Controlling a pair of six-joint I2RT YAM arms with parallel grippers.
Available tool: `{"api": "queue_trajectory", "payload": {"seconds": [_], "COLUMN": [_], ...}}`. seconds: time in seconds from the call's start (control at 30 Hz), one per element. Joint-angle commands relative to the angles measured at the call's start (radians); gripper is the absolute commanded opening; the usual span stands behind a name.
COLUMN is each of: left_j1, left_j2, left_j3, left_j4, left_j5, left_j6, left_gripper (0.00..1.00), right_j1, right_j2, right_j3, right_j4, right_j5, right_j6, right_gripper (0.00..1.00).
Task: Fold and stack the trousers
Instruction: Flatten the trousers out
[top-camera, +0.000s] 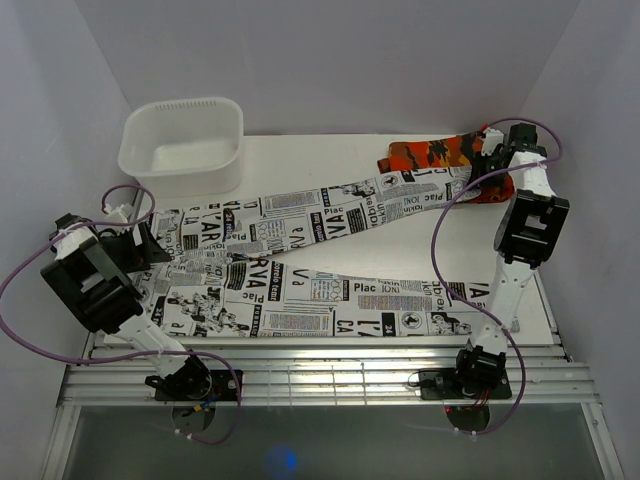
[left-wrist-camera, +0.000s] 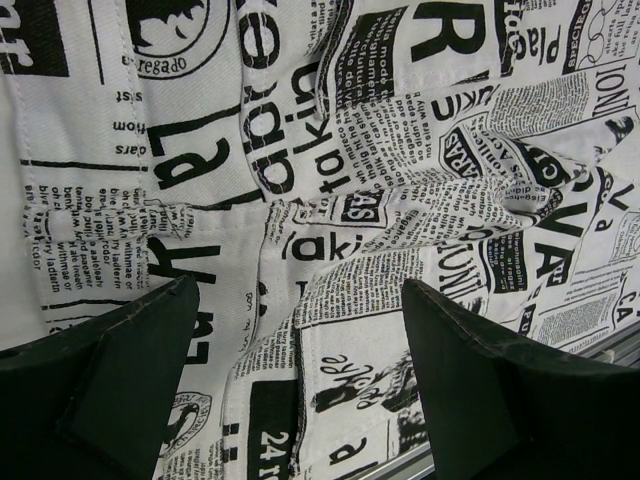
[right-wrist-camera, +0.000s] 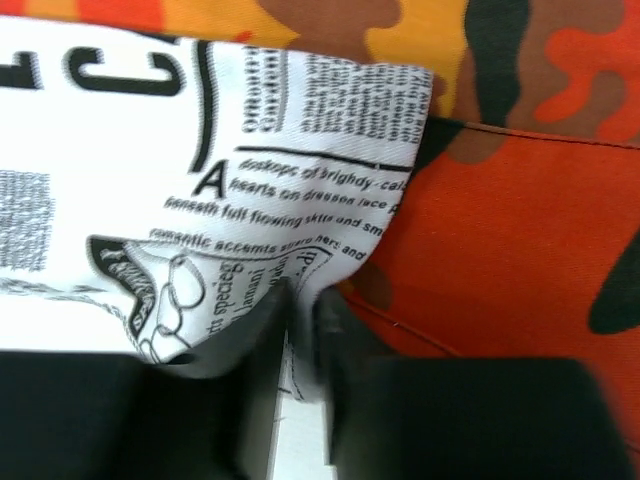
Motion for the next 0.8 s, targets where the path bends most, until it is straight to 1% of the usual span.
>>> {"api": "queue_trajectory", "payload": {"seconds": [0.0,0.03,0.1,0.3,0.37,0.4,0.47,0.5,0.6,0.63,0.67,0.73,0.77], "left_j1": [-0.004,-0.004,-0.004,-0.002,-0.002,-0.002,-0.004,-0.002,-0.002,-0.002,-0.002,-0.002,-0.002], "left_j2": [-0.068,-0.071,-0.077,-0.091,-0.093,-0.088,-0.080,-0.070,-0.048,-0.033,-0.027,-0.013,0.001], "left_j3": [0.003,0.002,0.003,0.028,0.031,0.034,0.039,0.040,0.028,0.020,0.011,-0.016,-0.027], "left_j4": [0.013,0.012,0.010,0.026,0.052,0.067,0.076,0.082,0.093,0.108,0.118,0.138,0.145], "left_j5": [0.024,0.025,0.025,-0.011,-0.049,-0.060,-0.088,-0.097,-0.140,-0.152,-0.177,-0.206,-0.243], "left_j6": [0.003,0.002,0.003,0.014,0.017,0.015,0.018,0.026,0.035,0.037,0.043,0.060,0.066], "left_gripper": [0.94,0.94,0.94,0.94,0.92,0.90,0.87,0.85,0.83,0.82,0.81,0.80,0.79], "right_j1": [-0.003,-0.003,-0.003,-0.015,-0.024,-0.035,-0.046,-0.062,-0.108,-0.124,-0.157,-0.187,-0.208], "right_j2": [-0.058,-0.062,-0.082,-0.237,-0.326,-0.391,-0.459,-0.519,-0.608,-0.624,-0.636,-0.657,-0.662], "right_j3": [0.085,0.094,0.090,0.059,0.005,-0.021,-0.114,-0.178,-0.271,-0.326,-0.351,-0.401,-0.451], "right_j4": [-0.100,-0.124,-0.132,-0.167,-0.183,-0.186,-0.187,-0.190,-0.194,-0.194,-0.195,-0.192,-0.192], "right_j5": [-0.132,-0.137,-0.152,-0.157,-0.148,-0.131,-0.099,-0.068,-0.005,0.002,0.013,0.018,0.028], "right_j6": [0.033,0.033,0.038,0.052,0.047,0.027,0.001,-0.034,-0.095,-0.124,-0.134,-0.166,-0.175], "right_gripper": [0.19,0.08,0.08,0.08,0.08,0.08,0.08,0.08,0.08,0.08,0.08,0.08,0.08]}}
